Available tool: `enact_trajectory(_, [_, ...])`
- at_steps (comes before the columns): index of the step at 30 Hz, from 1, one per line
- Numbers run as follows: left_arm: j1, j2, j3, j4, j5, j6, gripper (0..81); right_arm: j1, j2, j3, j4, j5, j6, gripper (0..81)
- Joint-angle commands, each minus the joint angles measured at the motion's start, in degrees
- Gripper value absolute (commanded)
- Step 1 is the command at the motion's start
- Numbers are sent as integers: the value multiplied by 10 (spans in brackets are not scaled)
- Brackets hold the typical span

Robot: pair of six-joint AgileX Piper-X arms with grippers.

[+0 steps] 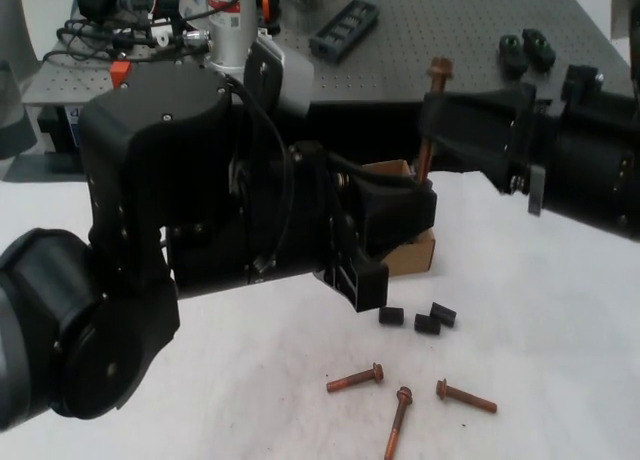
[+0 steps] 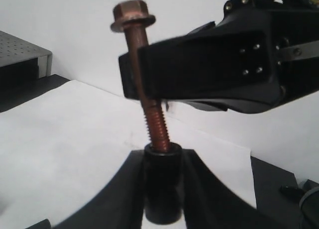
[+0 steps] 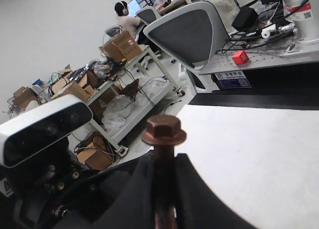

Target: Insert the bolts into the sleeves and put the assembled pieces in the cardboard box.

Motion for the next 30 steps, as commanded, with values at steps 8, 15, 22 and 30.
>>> enact_trajectory(8, [-1,-5,-3,-24,-43,-14,6,4,-1,-2,20,-20,-29,0])
enact_trajectory(15, [-1,-5,-3,-27,-46,0,6,4,-1,-2,20,-55,-41,454])
enact_trajectory(22, [7,22,-28,-21,-216,-38,6,-94,-64,-2,80,-37,-62,420])
enact_trajectory(30, [46,250,-292,198,-253,-102,6,-224,-133,-2,247,37,-119,420])
